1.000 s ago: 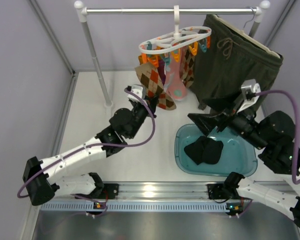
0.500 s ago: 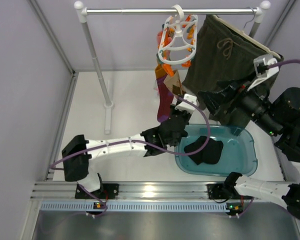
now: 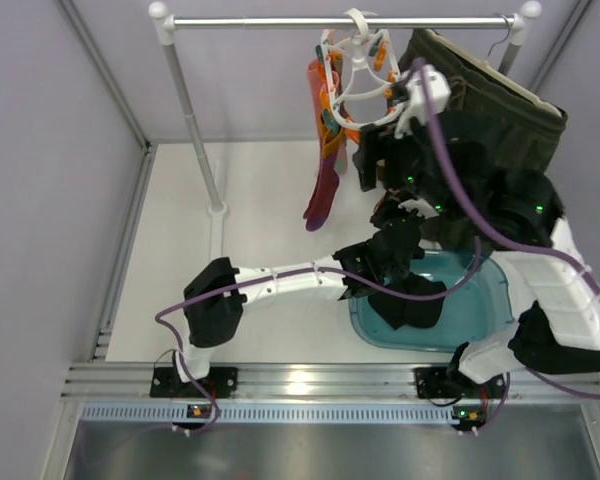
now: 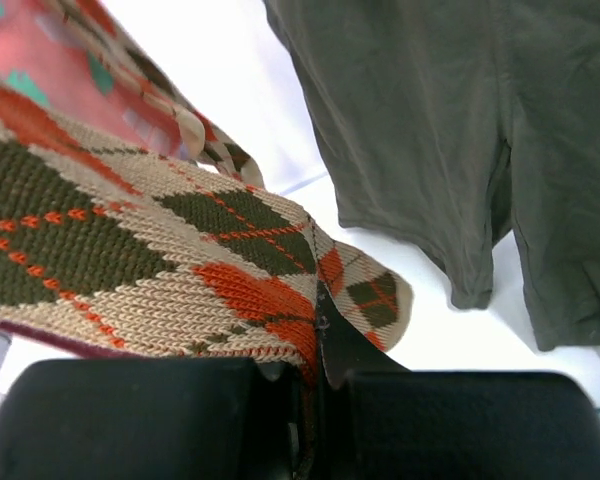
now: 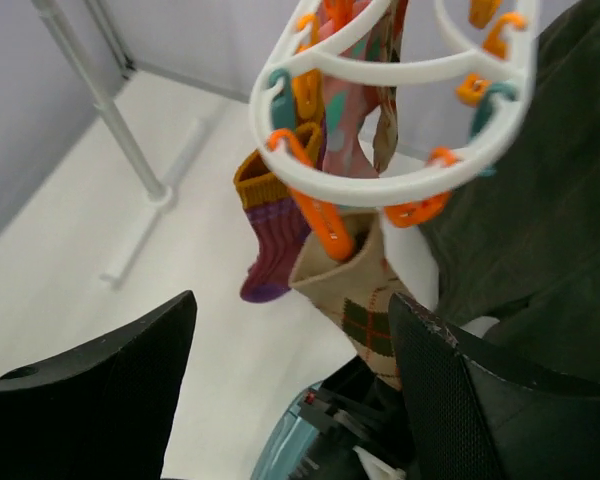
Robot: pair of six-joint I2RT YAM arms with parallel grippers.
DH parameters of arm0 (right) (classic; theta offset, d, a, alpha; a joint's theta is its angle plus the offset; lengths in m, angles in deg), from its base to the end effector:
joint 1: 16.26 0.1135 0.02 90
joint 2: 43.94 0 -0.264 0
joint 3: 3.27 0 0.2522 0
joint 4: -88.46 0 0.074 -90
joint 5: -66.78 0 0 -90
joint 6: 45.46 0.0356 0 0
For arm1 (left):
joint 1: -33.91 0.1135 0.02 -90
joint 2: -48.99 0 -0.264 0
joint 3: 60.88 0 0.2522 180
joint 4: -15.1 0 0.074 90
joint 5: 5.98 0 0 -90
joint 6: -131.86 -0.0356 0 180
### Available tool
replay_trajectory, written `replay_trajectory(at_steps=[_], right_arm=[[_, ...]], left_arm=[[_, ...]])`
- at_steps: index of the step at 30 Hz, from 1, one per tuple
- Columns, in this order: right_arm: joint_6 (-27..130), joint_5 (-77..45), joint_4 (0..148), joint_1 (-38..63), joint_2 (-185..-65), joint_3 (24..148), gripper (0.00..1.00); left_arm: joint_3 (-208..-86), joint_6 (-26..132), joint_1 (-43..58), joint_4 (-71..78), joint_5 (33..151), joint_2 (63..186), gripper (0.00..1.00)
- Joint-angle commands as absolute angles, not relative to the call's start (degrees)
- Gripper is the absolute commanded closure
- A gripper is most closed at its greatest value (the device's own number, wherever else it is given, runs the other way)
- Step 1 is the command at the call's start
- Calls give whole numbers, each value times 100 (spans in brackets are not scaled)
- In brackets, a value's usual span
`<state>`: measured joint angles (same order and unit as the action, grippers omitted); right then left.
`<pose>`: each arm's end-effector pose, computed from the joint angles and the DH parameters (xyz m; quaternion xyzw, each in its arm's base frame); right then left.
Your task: Remove the socks clipped to the hanger
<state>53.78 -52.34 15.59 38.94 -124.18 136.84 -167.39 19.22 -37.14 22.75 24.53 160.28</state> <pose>0.1308 0.1578 0.5682 -0.1516 0.7585 0.1548 0.6146 0.1781 -0.4243 0.3431 0.1906 0.6715 0.0539 0.7140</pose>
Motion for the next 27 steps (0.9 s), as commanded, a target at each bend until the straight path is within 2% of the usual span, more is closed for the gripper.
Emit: replay_trajectory(at_steps=[1,3,11,15,21,27], right_arm=[[4956,-6749,1335,4560,-12778,13907,26],[4762,-7277,1441,4834,-13040,13995,29],[3857,-8920,2230,4852,-13534,13794,36],[3558,-9177,2897,4808,-13491,13233,36],[3312,-9142,3347,4597,-13640,13056,37],[2460,-9643,5165,4359,-13385,12012,43]], left_arm=[[-17175,1374,-3773,2516,2451,16237,100],[-17237,1321,-3773,2516,2451,16281,100],[-17079,1496,-3816,2516,2601,16114,100],[-17053,1523,-3825,2516,2645,16052,100],[-16965,1663,-3825,2516,2724,15921,100],[-16789,1778,-3825,2516,2820,15745,100]])
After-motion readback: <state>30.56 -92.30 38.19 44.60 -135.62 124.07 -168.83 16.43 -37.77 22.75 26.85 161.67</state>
